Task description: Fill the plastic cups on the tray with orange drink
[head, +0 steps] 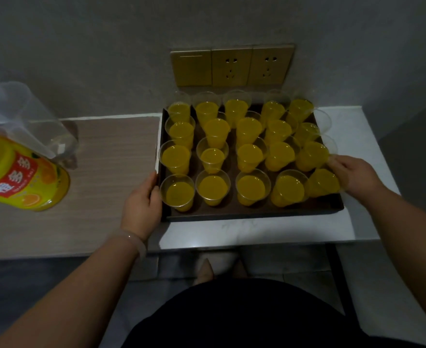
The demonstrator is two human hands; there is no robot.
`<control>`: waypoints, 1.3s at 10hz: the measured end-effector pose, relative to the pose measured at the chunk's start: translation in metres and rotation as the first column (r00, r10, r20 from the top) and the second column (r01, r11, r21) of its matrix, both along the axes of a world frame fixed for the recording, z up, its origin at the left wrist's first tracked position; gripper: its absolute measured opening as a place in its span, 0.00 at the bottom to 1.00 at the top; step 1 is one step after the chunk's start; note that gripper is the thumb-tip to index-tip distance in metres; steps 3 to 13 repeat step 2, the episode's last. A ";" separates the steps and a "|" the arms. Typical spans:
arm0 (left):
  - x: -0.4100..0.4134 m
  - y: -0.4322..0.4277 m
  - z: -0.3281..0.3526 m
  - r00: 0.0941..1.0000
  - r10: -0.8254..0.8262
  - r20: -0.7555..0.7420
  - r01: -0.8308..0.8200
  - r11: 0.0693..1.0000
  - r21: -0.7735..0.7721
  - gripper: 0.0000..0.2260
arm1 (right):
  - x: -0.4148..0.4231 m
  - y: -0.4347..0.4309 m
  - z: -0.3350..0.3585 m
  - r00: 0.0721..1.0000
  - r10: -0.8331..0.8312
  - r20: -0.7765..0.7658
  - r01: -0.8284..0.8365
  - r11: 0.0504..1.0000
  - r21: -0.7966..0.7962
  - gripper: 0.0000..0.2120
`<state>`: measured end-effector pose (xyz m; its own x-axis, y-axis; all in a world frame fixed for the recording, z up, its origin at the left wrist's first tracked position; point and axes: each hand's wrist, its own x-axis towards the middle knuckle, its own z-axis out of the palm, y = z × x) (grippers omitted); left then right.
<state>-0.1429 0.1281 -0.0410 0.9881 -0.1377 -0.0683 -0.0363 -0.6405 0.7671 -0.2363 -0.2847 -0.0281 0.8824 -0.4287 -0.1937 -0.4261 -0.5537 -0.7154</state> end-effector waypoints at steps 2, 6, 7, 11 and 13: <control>0.029 0.005 0.008 0.995 0.094 0.036 -0.096 0.994 0.046 0.16 | 0.005 0.001 0.010 0.987 -0.161 0.021 0.162 0.986 -0.044 0.16; 0.029 0.005 0.008 0.995 0.094 0.036 -0.096 0.994 0.046 0.16 | 0.005 0.001 0.010 0.987 -0.161 0.021 0.162 0.986 -0.044 0.16; 0.029 0.005 0.008 0.995 0.094 0.036 -0.096 0.994 0.046 0.16 | 0.005 0.001 0.010 0.987 -0.161 0.021 0.162 0.986 -0.044 0.16; 0.029 0.005 0.008 0.995 0.094 0.036 -0.096 0.994 0.046 0.16 | 0.005 0.001 0.010 0.987 -0.161 0.021 0.162 0.986 -0.044 0.16; 0.029 0.005 0.008 0.995 0.094 0.036 -0.096 0.994 0.046 0.16 | 0.005 0.001 0.010 0.987 -0.161 0.021 0.162 0.986 -0.044 0.16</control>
